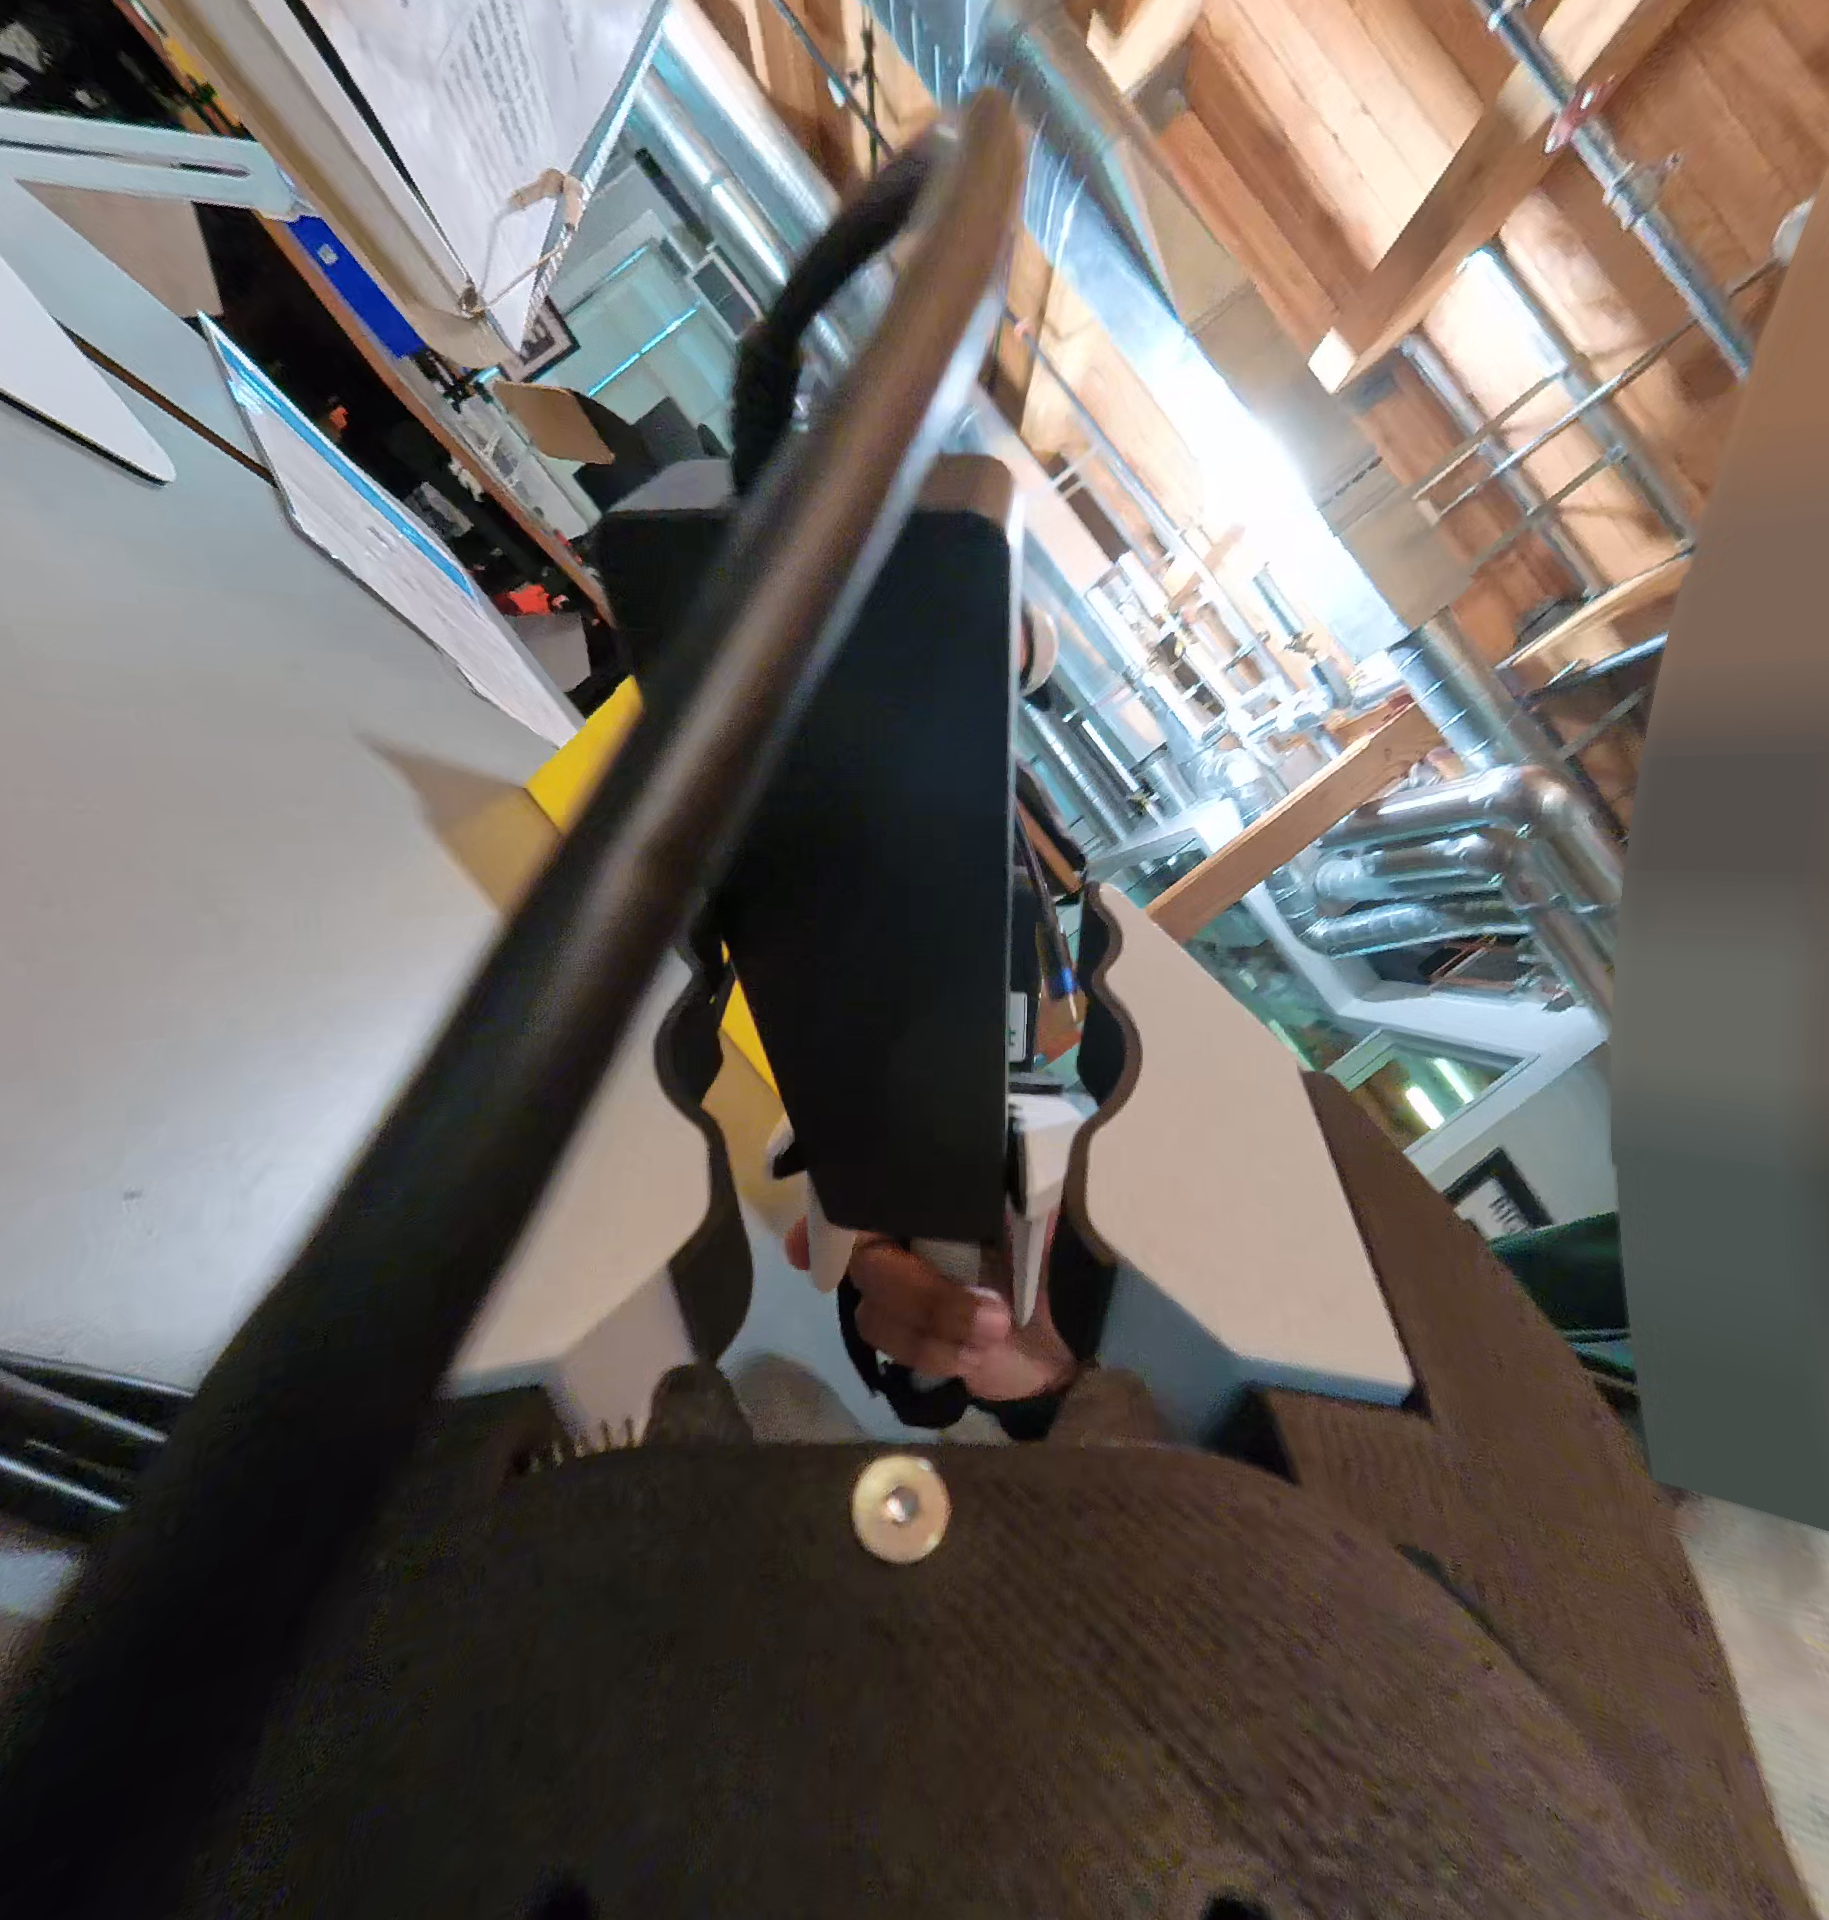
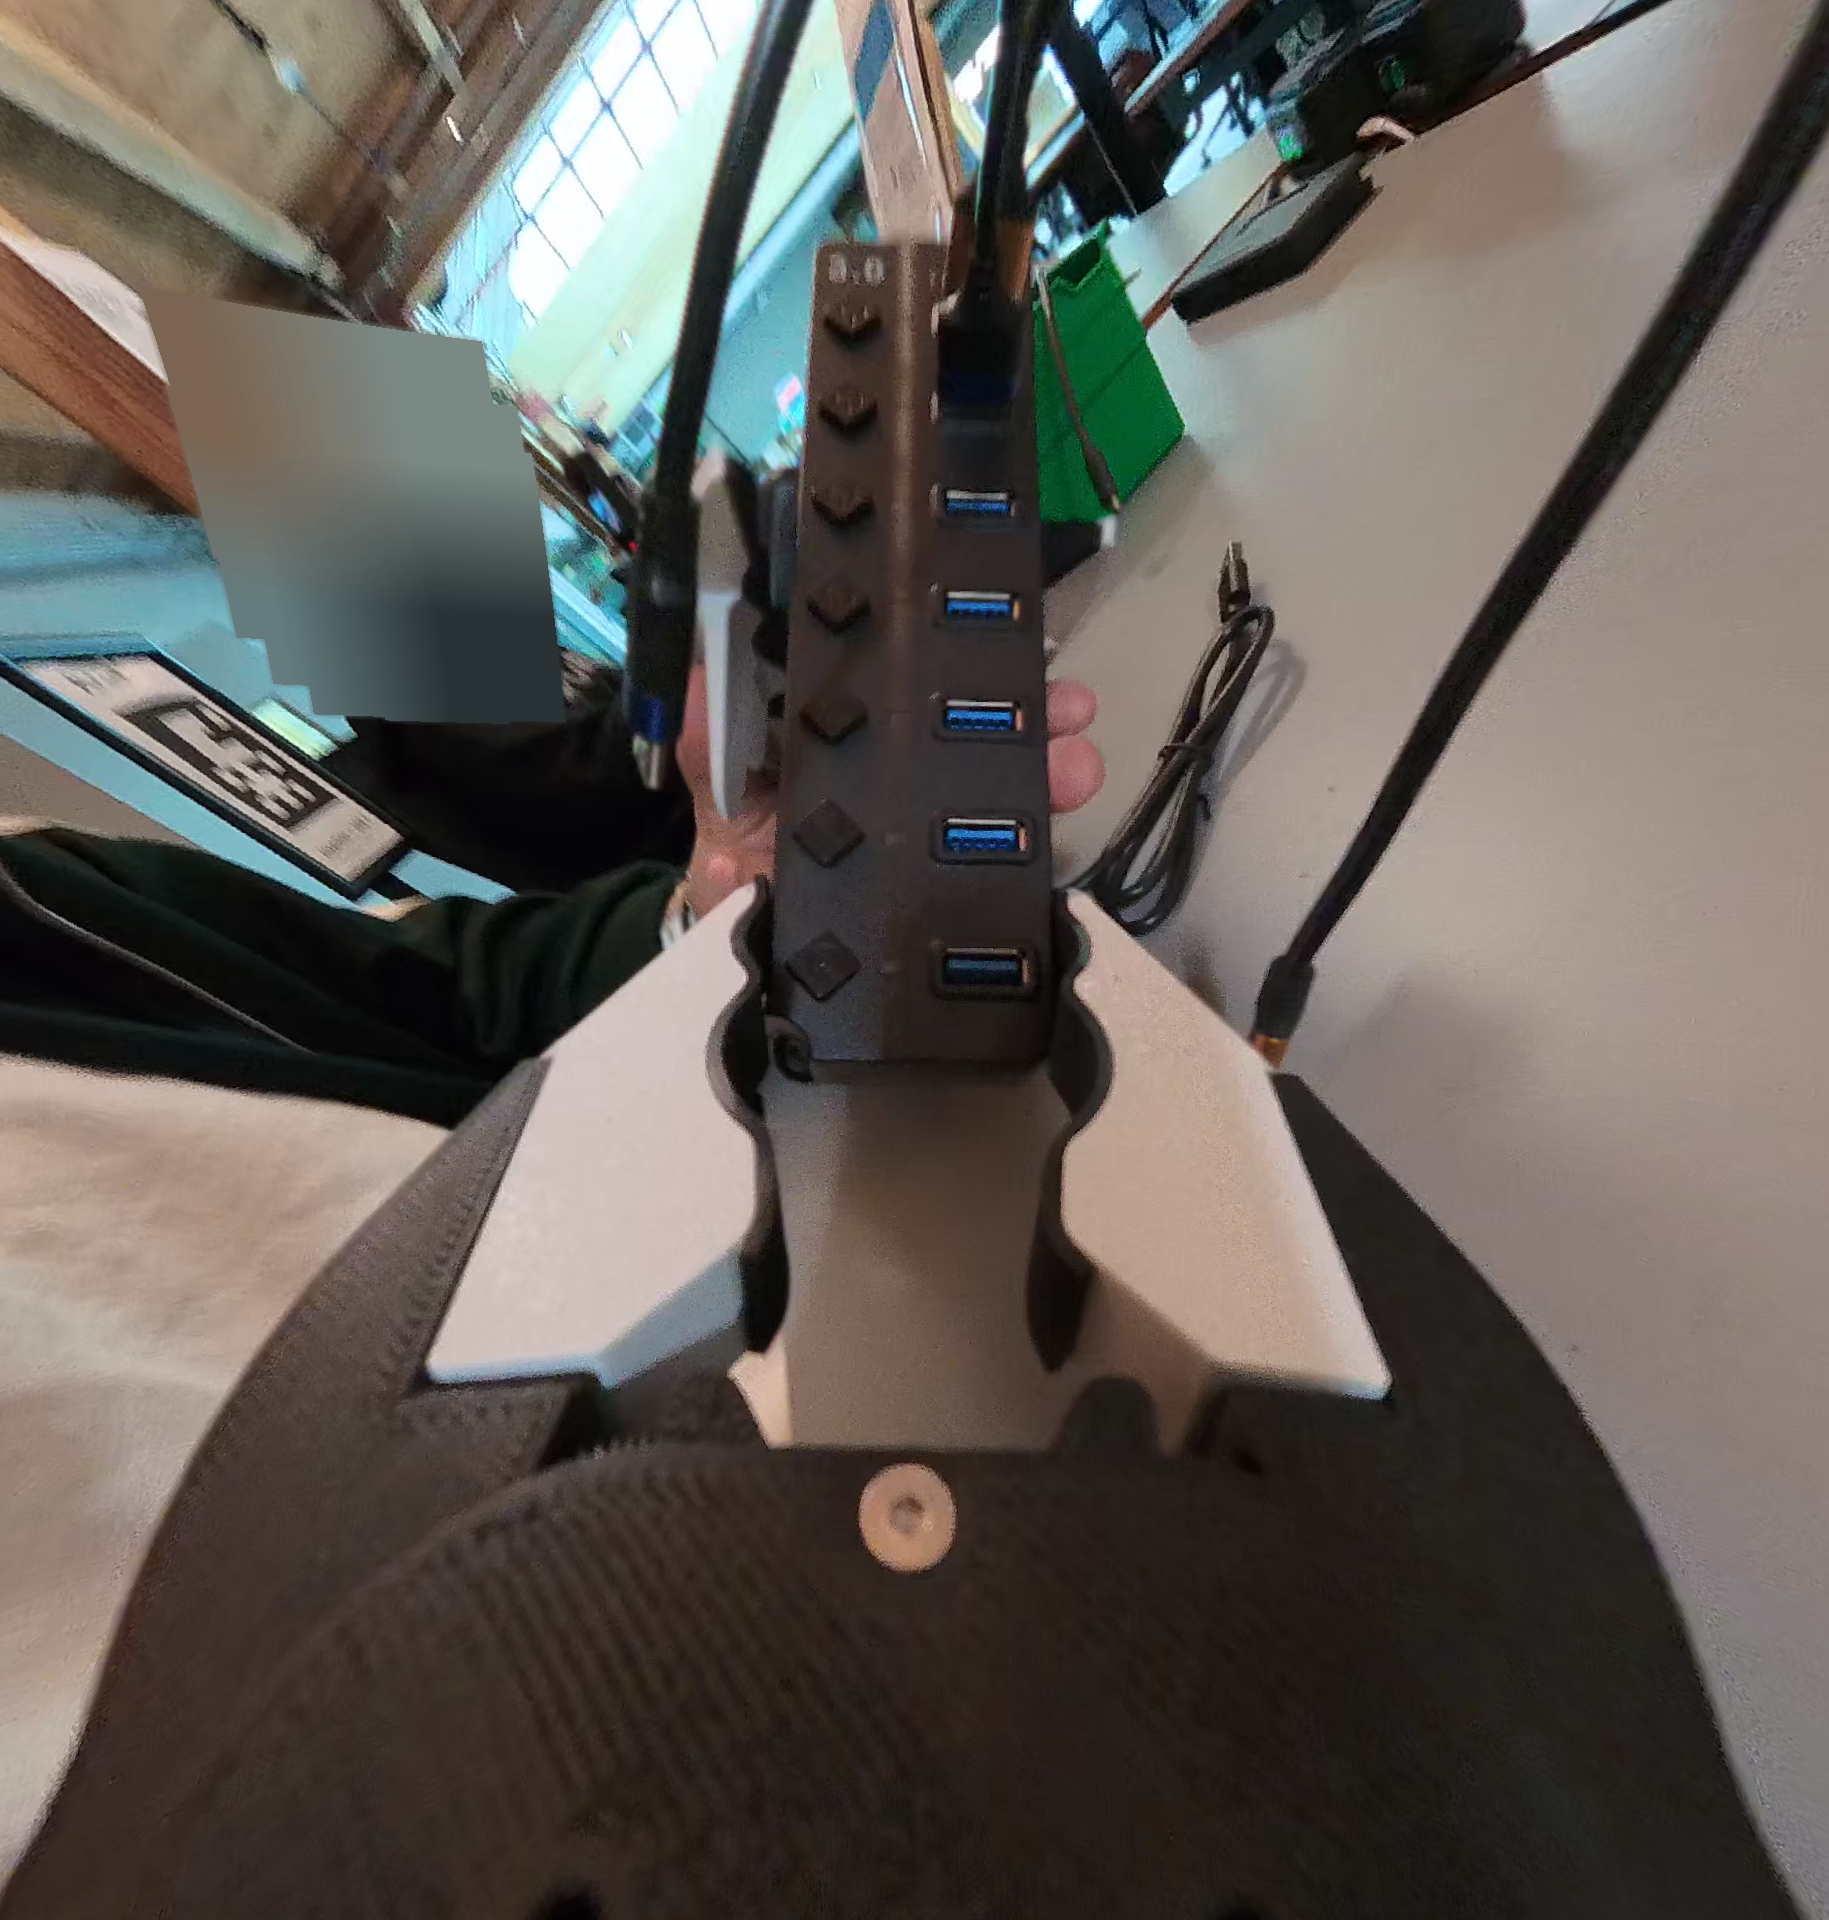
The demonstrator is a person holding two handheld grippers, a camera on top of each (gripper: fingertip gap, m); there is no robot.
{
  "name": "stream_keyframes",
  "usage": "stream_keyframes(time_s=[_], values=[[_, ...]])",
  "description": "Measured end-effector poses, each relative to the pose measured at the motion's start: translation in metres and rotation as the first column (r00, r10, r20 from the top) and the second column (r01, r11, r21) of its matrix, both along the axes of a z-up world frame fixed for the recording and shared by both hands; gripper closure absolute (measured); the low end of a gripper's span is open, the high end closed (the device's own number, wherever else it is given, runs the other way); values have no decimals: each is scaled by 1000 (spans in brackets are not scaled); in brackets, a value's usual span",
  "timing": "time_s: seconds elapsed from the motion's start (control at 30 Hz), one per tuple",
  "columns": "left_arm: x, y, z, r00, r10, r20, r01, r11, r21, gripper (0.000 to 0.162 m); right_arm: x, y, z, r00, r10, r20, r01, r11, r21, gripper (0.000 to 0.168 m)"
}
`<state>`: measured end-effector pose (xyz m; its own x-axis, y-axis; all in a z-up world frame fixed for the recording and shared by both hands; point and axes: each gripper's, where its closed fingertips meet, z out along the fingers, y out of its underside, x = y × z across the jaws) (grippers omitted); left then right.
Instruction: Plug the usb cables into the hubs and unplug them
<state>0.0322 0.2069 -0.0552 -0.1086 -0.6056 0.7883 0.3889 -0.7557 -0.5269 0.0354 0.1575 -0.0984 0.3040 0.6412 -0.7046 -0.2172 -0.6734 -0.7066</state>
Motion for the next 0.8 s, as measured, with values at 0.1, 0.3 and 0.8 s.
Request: stream_keyframes(time_s=[0.1, 0.3, 0.8], values=[[5, -4, -5, 997, 9, -74, -4, 998, 66, 90, 9, 4, 6, 993, -13, -120, 5, 997, -71, 116], [5, -4, -6, 997, 14, -71, -8, 997, 82, 110, 10, 3, 11, 978, 0, -210, -23, 994, -107, 116], [-1, -16, 12, 997, -64, 47, 57, 988, 143, 112, 1, -7, 20, 987, 52, -150, -50, 999, 21, 116]])
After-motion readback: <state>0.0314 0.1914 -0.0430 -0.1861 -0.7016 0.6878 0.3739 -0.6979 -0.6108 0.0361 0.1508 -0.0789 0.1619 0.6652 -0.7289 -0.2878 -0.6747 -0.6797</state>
